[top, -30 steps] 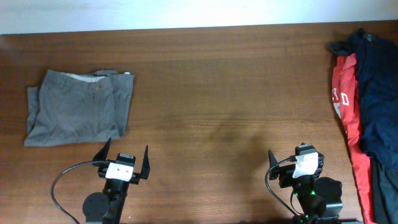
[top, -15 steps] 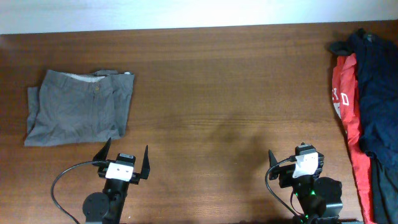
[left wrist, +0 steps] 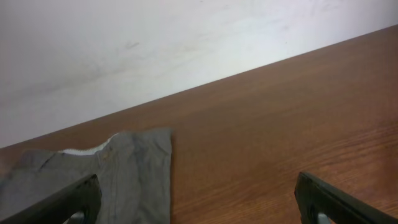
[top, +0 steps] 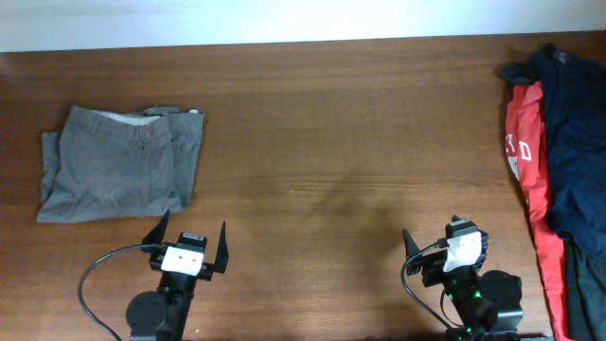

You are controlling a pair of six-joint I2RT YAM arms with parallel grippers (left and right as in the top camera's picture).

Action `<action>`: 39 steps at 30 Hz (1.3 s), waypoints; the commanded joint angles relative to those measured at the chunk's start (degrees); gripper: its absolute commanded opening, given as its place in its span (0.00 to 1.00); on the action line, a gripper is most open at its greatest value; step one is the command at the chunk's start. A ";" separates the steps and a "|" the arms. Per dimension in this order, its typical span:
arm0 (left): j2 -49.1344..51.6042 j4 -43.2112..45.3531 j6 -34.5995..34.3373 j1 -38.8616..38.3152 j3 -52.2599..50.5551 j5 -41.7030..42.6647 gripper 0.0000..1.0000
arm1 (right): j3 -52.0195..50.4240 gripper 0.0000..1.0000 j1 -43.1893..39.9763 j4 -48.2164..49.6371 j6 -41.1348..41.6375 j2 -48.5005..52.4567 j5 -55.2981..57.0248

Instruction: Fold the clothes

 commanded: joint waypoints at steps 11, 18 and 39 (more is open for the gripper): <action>0.98 -4.04 -10.29 -0.22 6.54 -0.20 0.99 | 2.86 0.99 -0.20 -0.04 8.33 -0.35 -3.23; 9.27 -11.08 -10.23 -0.20 16.79 -0.24 0.99 | 8.44 0.99 -0.20 -0.44 10.97 5.01 -3.19; 59.32 -41.99 -9.84 -0.22 67.65 0.48 0.99 | 54.75 0.99 -0.20 -29.18 10.93 58.62 -10.86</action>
